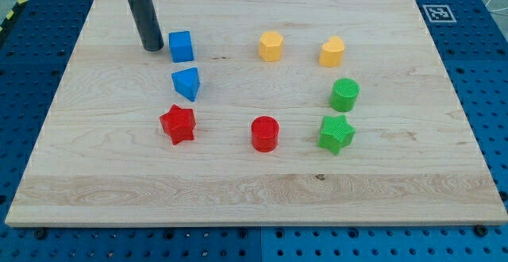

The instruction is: Nudge the yellow hexagon a bit down

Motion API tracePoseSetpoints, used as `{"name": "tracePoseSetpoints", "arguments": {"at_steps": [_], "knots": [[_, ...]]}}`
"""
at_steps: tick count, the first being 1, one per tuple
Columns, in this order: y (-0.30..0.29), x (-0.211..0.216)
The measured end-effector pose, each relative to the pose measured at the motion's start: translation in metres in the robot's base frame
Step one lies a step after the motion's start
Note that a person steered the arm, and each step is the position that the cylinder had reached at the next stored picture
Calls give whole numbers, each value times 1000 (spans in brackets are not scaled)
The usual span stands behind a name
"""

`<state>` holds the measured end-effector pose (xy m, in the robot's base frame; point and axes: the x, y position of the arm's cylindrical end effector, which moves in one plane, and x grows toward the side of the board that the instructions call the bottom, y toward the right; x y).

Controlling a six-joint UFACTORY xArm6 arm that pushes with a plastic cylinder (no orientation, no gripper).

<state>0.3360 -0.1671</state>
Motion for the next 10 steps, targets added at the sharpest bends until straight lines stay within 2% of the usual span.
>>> {"name": "tracePoseSetpoints", "arguments": {"at_steps": [2,3,4,7,10], "knots": [[38,1],[37,-8],[35,-45],[176,-48],[196,-34]]}}
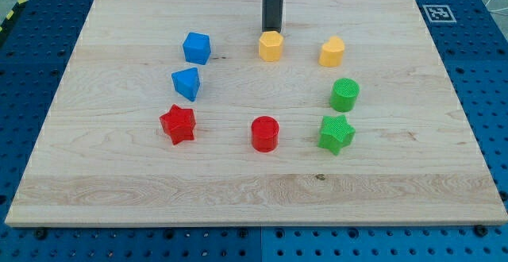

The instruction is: Nudge the yellow hexagon a bit down

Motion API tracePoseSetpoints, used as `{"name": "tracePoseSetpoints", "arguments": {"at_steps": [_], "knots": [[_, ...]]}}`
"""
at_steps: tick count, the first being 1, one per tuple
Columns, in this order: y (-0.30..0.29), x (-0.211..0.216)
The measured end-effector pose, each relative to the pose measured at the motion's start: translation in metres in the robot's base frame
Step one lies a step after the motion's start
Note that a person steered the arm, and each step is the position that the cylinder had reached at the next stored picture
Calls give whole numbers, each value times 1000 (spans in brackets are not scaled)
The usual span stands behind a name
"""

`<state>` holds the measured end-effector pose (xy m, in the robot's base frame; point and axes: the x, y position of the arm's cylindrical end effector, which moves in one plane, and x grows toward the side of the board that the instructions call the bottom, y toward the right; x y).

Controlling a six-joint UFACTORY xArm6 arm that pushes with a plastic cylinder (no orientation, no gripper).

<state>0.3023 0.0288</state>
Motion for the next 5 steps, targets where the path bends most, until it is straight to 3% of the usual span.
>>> {"name": "tracePoseSetpoints", "arguments": {"at_steps": [3,5], "knots": [[9,15],[26,-13]]}}
